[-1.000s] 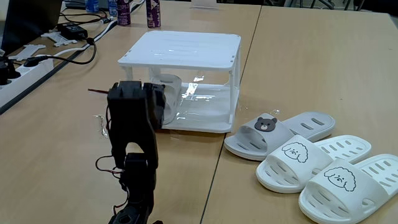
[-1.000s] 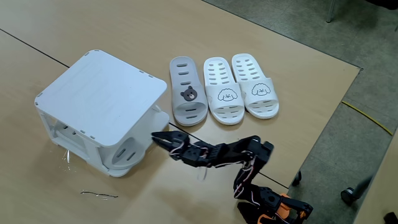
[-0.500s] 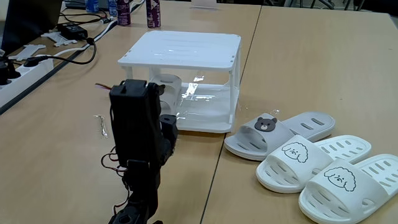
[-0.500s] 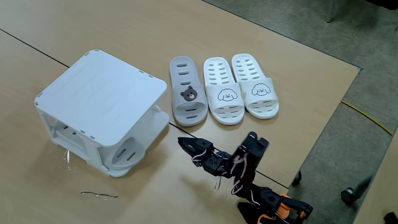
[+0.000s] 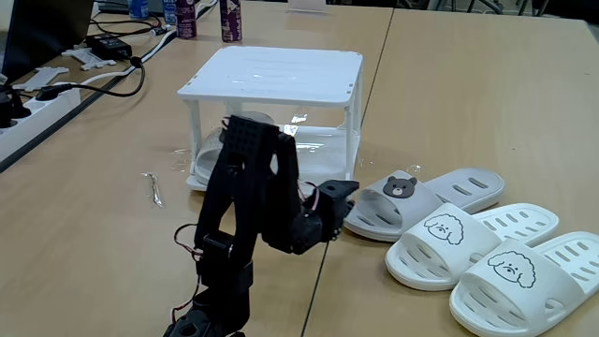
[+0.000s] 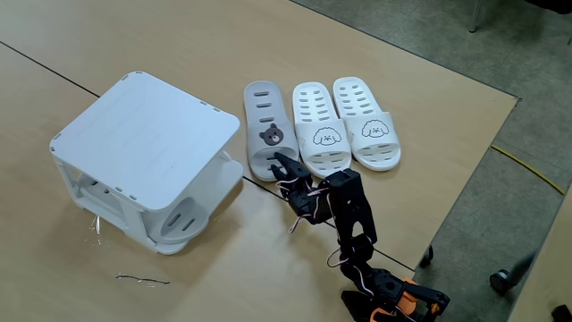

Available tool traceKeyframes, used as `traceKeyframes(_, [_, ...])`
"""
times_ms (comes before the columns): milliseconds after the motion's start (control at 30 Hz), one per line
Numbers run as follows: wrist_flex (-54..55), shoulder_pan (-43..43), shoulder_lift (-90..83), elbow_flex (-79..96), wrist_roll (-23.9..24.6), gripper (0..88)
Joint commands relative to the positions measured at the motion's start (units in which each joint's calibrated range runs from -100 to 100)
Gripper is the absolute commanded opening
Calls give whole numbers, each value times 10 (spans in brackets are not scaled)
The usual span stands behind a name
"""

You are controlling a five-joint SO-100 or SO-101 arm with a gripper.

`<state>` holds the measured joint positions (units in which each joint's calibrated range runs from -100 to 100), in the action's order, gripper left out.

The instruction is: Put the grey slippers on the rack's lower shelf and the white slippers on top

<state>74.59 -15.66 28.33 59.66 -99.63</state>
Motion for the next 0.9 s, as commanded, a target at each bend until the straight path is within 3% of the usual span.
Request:
traceKeyframes(0, [12,-16,24,-88,-4,213])
traceKeyframes(167, [10,-19,65,-175,-4,265])
traceKeyframes(567, [3,-28,182,-352,-4,266])
traceKeyframes(867, [-109,-54,236,-514,-4,267])
